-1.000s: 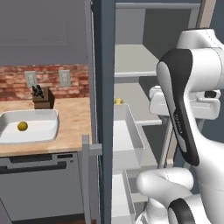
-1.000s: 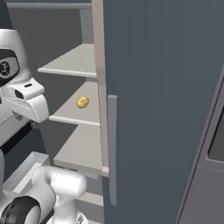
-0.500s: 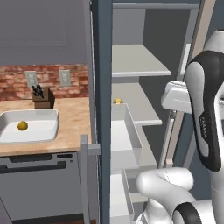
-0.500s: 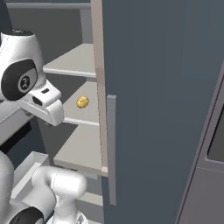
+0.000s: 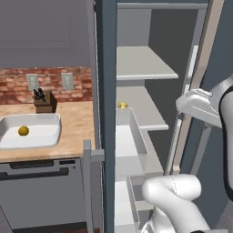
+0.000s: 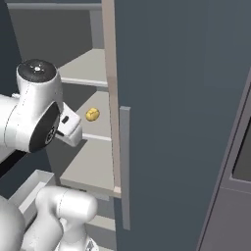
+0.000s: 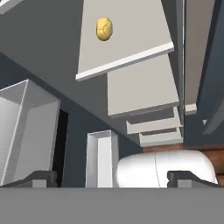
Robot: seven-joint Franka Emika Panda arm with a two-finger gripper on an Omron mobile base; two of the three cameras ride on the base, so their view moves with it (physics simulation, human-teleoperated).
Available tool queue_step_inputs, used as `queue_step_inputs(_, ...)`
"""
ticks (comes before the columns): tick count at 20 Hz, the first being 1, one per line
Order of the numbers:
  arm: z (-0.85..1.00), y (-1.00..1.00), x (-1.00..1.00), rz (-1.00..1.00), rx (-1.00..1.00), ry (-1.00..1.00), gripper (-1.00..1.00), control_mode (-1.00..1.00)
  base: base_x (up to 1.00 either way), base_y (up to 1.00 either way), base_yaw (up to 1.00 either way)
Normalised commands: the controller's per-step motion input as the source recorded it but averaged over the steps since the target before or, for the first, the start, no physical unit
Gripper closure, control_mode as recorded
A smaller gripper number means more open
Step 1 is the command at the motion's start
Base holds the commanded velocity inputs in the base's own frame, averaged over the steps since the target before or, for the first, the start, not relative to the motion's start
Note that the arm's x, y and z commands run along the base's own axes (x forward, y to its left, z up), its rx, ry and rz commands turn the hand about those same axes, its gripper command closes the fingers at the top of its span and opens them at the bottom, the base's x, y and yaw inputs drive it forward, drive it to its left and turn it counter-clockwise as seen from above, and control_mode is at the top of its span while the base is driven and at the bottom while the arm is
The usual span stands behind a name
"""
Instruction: Take the lemon and potato out of the freezer and place them in the tupperware container on the counter. Then put the tupperware containing the vegetables back in the freezer.
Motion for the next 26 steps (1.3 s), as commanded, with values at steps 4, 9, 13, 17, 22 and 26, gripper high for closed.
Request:
queue_step_inputs(4, -0.08, -0.02, 0.61, 0.05, 0.18, -0.26, -1.0, -1.0, 0.0, 0.0, 0.0)
queue_step_inputs(9, -0.13, 0.0, 0.72, 0.05, 0.11, -0.21, -1.0, -1.0, 0.0, 0.0, 0.0)
queue_step_inputs(13, -0.21, 0.0, 0.8, 0.06, 0.05, -0.13, -1.0, -1.0, 0.0, 0.0, 0.0)
queue_step_inputs(17, -0.29, 0.0, 0.76, 0.05, 0.0, -0.05, -1.0, -1.0, 0.0, 0.0, 0.0)
queue_step_inputs(22, -0.26, 0.01, 0.73, 0.04, 0.0, -0.01, -1.0, -1.0, 0.0, 0.0, 0.0)
queue_step_inputs(26, -0.27, 0.14, 0.75, 0.04, 0.0, 0.0, -1.0, -1.0, 0.0, 0.0, 0.0)
